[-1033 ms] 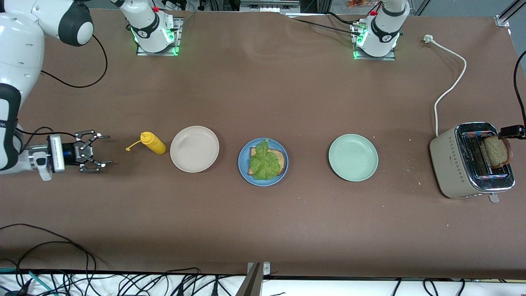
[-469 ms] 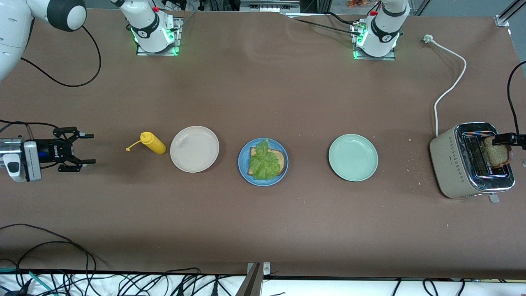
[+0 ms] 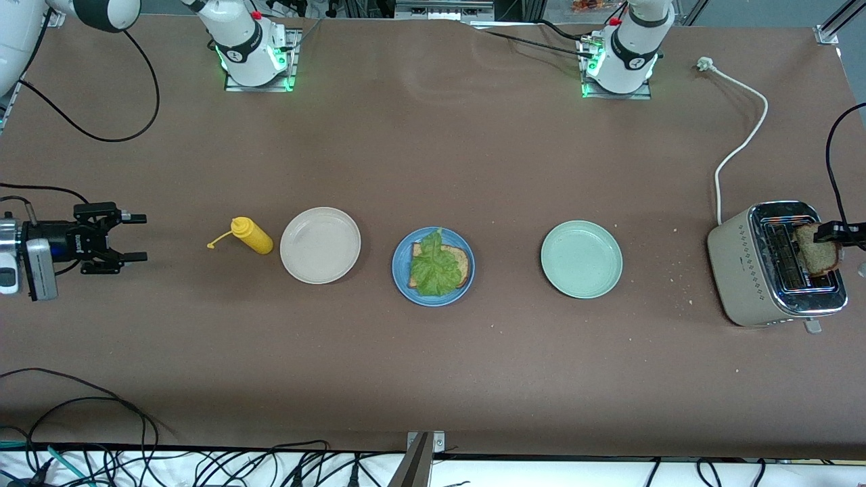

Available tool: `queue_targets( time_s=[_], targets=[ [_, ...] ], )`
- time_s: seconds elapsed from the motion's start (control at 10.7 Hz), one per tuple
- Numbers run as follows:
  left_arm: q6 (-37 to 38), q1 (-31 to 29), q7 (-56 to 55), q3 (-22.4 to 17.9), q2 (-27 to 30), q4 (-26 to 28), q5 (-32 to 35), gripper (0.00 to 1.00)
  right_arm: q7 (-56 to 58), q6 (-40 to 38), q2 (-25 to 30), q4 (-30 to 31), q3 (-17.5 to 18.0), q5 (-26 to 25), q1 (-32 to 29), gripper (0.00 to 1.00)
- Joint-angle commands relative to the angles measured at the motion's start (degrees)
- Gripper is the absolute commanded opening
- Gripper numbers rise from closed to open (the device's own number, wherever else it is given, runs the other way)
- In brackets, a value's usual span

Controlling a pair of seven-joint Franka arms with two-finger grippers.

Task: Make sandwich in blue plate with both arms
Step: 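Withdraw the right gripper while the left gripper grasps the toaster bread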

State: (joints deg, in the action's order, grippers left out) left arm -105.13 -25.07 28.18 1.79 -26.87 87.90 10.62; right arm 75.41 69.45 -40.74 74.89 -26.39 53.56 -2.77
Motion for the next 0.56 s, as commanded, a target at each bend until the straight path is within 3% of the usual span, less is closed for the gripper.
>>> queue_targets(
  time_s=[0.0, 0.19, 0.47],
  targets=[
    [-0.2, 0.2, 0.6, 0.1, 0.2, -0.4, -1.0, 0.00, -16.6, 4.1, 9.6, 2.4, 3.8, -12.1, 0.8, 1.00],
    [0.5, 0.5, 2.2, 0.7, 1.2, -1.2, -1.1, 0.00, -26.6, 7.4, 16.0, 6.0, 7.7, -20.6, 0.8, 1.00],
    [11.2, 0.6, 2.1, 5.0, 6.5, -6.6, -1.0, 0.00, -44.8, 12.1, 25.2, 10.5, 15.9, -35.7, 0.8, 1.00]
  ],
)
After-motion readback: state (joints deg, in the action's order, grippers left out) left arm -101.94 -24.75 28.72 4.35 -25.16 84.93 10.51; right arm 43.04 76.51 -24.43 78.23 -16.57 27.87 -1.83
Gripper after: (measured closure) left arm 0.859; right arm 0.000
